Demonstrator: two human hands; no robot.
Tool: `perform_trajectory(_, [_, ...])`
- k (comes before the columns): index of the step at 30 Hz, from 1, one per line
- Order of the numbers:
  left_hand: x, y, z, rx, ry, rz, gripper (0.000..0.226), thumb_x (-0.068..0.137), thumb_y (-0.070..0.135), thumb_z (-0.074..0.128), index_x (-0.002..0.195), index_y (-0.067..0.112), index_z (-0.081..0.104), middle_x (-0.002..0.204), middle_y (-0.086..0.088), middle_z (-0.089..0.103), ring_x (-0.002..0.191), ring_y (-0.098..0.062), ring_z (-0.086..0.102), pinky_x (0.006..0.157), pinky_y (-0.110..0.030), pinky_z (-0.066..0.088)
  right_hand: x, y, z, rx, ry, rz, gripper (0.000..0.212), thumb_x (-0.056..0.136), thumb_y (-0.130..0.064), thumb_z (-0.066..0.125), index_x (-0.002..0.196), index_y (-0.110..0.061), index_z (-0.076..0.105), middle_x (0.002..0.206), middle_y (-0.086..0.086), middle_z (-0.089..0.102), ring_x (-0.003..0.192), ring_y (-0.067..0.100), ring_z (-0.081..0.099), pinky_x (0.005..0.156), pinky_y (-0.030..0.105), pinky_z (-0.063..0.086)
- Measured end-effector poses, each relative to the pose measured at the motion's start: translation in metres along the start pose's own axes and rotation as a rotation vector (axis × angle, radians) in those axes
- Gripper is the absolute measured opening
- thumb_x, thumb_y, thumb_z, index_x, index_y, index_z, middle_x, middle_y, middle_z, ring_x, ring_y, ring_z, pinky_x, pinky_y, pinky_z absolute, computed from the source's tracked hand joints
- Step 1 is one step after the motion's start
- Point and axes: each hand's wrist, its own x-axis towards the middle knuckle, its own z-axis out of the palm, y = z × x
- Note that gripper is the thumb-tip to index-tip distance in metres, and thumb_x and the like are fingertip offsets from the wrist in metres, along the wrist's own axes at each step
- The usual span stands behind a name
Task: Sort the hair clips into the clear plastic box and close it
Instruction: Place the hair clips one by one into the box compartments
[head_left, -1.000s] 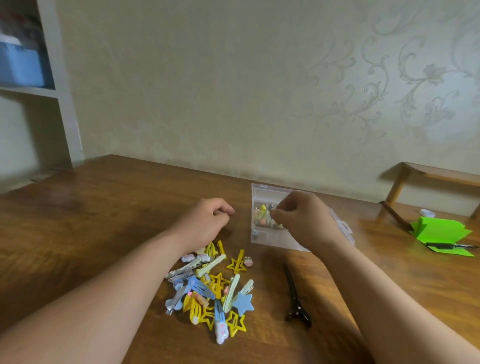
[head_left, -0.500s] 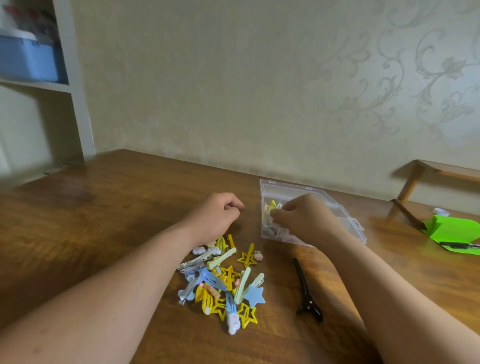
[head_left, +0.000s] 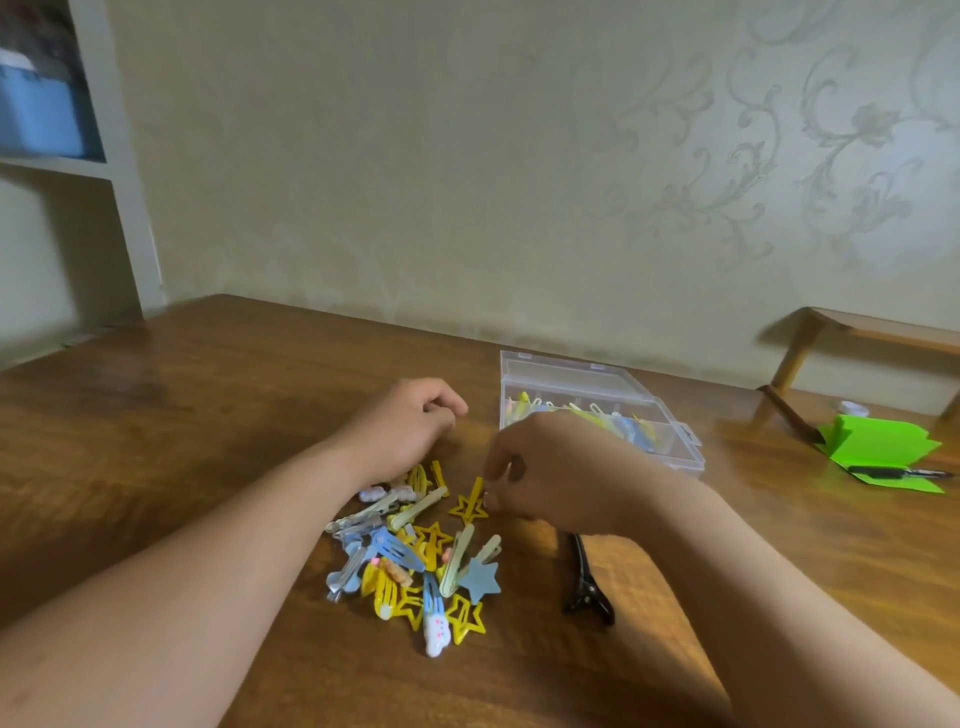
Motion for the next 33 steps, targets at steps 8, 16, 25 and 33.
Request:
perform_trajectory(8, [0.0,-0.001,0.0,-0.014,-0.017,0.019,0.023,0.104,0.023,0.059,0.112,0.037,0.076,0.116,0.01,0.073,0.107,-0.008,0.066,0.1,-0.039,0.054,0.001,-0.004,0.005,0.004,-0.056,0.002,0.022,0.099,-0.037,0.067,0.114,-0.023,0.074,0.108,-0.005,0.07,0.096,0.015,0.066,0.087,0.037,0.061])
perform_trajectory(16, [0.002,-0.002,0.0,-0.025,-0.017,0.013,0.022,0.108,0.023,0.058,0.11,0.036,0.075,0.114,0.008,0.074,0.107,-0.012,0.067,0.101,-0.041,0.054,0.005,0.01,-0.002,0.158,0.131,-0.022,0.01,0.097,-0.021,0.068,0.104,-0.028,0.066,0.095,-0.011,0.066,0.085,0.007,0.063,0.067,0.019,0.045])
perform_trajectory(25, [-0.001,-0.003,-0.001,0.005,-0.024,0.015,0.026,0.106,0.026,0.054,0.116,0.04,0.074,0.117,0.012,0.073,0.109,-0.022,0.072,0.101,-0.052,0.059,0.003,0.14,-0.015,0.286,0.661,0.494,0.003,0.093,-0.028,0.076,0.095,-0.026,0.077,0.09,-0.01,0.074,0.085,0.016,0.068,0.074,0.036,0.055])
perform_trajectory(33, [0.001,-0.004,-0.001,-0.006,-0.026,0.025,0.027,0.108,0.025,0.054,0.12,0.039,0.074,0.12,0.012,0.072,0.112,-0.007,0.065,0.103,-0.042,0.055,0.008,0.156,-0.001,0.283,0.588,0.567,0.011,0.098,-0.027,0.072,0.099,-0.02,0.08,0.087,-0.009,0.072,0.079,0.013,0.064,0.071,0.036,0.056])
